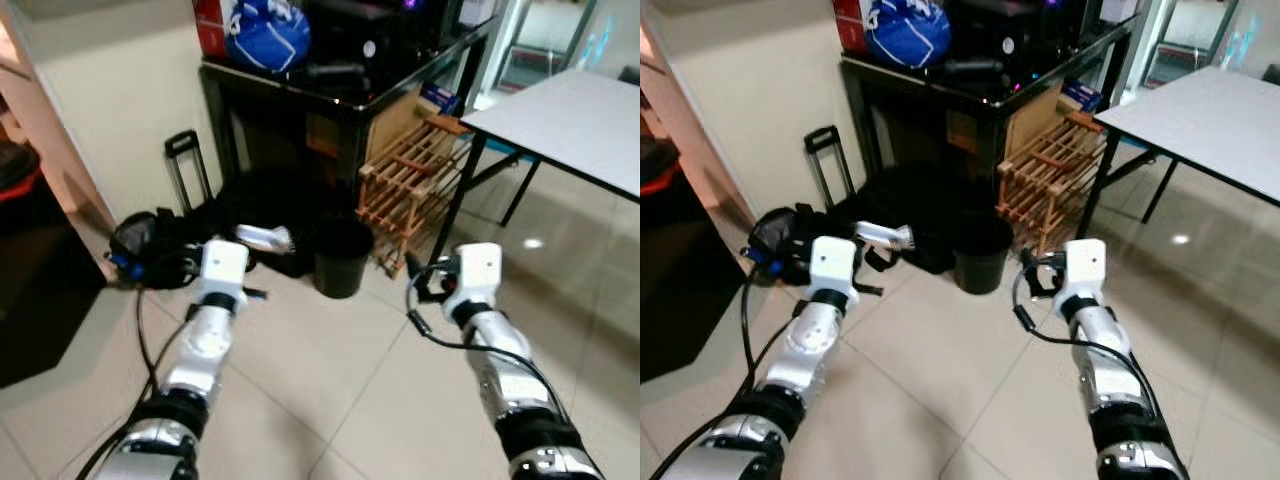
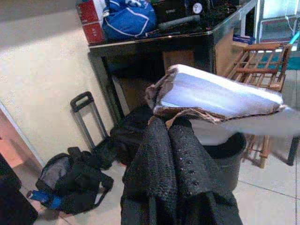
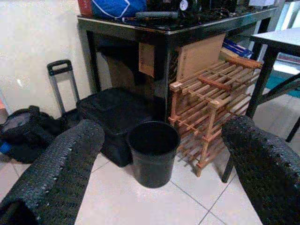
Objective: Picking trash to rubbish bin
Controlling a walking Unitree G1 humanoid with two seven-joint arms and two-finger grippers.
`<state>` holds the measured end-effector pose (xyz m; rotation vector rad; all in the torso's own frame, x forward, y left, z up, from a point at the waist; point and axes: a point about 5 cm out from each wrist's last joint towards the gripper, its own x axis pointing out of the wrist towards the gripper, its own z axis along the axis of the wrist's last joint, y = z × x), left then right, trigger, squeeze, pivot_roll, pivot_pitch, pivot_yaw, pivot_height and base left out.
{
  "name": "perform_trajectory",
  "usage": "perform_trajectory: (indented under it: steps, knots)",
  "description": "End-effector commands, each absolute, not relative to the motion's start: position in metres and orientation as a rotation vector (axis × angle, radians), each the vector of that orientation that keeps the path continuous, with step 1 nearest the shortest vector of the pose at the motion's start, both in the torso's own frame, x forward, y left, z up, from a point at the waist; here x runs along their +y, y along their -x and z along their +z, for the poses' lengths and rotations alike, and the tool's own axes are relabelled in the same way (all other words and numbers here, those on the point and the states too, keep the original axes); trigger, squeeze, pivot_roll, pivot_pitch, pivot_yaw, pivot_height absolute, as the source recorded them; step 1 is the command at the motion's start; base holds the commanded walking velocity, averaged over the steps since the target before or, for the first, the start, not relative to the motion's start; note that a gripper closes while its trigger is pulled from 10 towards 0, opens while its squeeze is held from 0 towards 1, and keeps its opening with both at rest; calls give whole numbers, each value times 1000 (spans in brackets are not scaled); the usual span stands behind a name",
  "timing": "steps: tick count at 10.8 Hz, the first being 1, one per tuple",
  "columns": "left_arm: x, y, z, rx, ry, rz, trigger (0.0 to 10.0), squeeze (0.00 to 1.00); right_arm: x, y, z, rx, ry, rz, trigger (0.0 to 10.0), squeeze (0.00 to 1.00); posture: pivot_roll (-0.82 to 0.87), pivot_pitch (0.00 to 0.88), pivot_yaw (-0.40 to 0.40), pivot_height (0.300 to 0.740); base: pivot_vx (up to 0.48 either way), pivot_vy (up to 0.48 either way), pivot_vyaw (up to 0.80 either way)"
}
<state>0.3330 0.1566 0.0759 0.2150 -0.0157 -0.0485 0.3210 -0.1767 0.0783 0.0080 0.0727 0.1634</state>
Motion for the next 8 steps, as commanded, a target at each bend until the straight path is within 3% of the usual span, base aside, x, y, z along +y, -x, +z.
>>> perform_trajectory:
  steps: [1,5,7,8]
  knots:
    - [168,-333,76,-5,-232,-18,10000,0,-169,-323,81,68,-15,185,10000,0,0,15,11,740,334,0,0]
    - [170,-333,75,4,-241,-17,10000,0,-171,-323,79,81,-33,162,10000,0,0,25,16,740,329,0,0]
    - [170,-334,76,8,-245,-20,10000,0,-169,-323,78,90,-36,166,10000,0,1,24,21,740,330,0,-728]
    - [171,-334,76,9,-248,-21,10000,0,-168,-323,78,82,-34,166,10000,0,0,24,23,740,330,0,0]
